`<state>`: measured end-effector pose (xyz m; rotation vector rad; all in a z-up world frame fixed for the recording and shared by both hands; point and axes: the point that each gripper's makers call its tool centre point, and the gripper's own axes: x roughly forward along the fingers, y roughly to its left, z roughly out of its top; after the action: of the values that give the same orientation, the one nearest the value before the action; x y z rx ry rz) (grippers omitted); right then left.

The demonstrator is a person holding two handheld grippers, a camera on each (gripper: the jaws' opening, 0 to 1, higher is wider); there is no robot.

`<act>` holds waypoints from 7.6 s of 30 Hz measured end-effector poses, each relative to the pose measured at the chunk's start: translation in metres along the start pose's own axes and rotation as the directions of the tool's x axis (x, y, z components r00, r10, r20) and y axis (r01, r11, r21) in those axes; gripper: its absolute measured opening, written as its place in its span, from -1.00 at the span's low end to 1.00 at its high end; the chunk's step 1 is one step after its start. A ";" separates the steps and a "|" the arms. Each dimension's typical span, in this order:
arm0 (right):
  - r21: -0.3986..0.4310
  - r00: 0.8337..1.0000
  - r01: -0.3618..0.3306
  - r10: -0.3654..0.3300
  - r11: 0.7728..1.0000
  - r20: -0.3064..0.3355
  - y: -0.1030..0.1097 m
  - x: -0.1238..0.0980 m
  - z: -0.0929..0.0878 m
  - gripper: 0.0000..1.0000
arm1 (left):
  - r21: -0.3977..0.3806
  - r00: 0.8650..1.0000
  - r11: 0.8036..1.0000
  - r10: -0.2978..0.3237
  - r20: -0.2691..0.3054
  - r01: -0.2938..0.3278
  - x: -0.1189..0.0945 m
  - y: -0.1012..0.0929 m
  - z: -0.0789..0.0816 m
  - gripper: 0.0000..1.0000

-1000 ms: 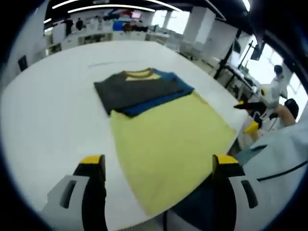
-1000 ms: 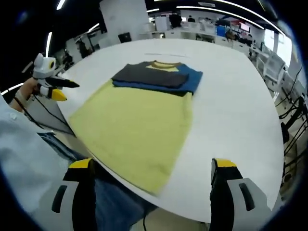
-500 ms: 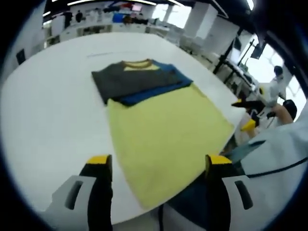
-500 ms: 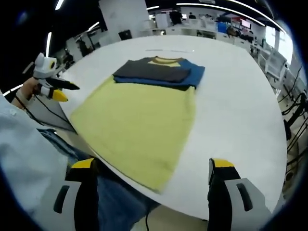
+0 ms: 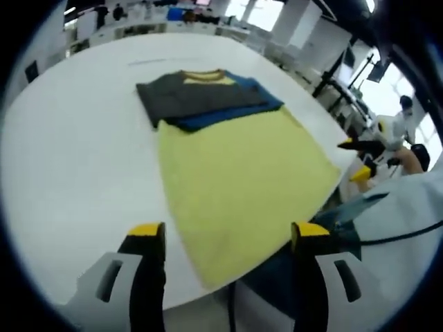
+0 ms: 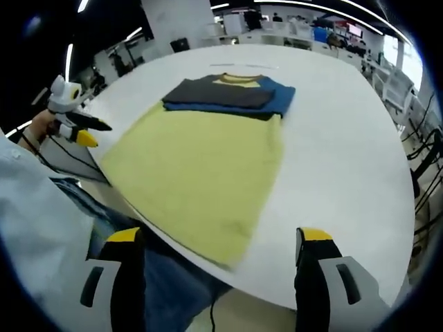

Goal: Fold the garment on the visible template until the final outline fits inside the template.

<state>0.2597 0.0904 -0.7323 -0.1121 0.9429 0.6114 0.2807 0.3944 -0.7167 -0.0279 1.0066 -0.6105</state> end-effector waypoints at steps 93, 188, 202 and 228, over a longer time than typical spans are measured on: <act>0.115 0.997 0.018 -0.010 0.993 -0.072 -0.011 0.012 -0.041 -0.69 | -0.090 0.973 0.995 0.024 -0.231 -0.046 0.005 0.009 -0.071 -0.72; 0.044 1.000 0.006 -0.006 0.999 -0.009 -0.006 -0.009 -0.021 -0.94 | -0.066 0.982 0.996 0.051 -0.181 -0.064 -0.016 0.007 -0.053 -1.00; 0.059 0.999 -0.009 0.007 0.998 0.032 -0.003 -0.022 -0.012 -0.93 | -0.064 0.986 0.996 0.056 -0.160 -0.067 -0.026 0.006 -0.050 -1.00; 0.003 0.998 -0.013 0.013 1.000 0.056 0.001 -0.049 0.015 -0.94 | 0.004 0.985 0.997 0.071 -0.155 -0.071 -0.050 0.000 -0.030 -1.00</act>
<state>0.2487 0.0744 -0.6850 -0.0858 0.8909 0.6218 0.2381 0.4269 -0.6940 0.0547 1.1538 -0.5530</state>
